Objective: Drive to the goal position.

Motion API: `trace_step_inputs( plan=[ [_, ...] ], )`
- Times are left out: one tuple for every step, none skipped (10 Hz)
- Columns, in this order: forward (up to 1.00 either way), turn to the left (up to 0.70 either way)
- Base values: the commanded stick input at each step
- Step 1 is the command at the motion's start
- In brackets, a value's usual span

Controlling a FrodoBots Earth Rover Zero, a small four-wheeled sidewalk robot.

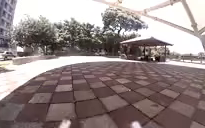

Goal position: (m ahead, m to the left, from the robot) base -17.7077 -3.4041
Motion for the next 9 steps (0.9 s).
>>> trace_step_inputs(
  plan=[
    [0.29, -0.38],
    [0.00, -0.31],
    [0.00, 0.00],
    [0.00, 0.00],
    [0.00, 0.00],
    [0.00, 0.00],
    [0.00, 0.00],
    [0.00, 0.00],
    [0.11, 0.00]
  ],
)
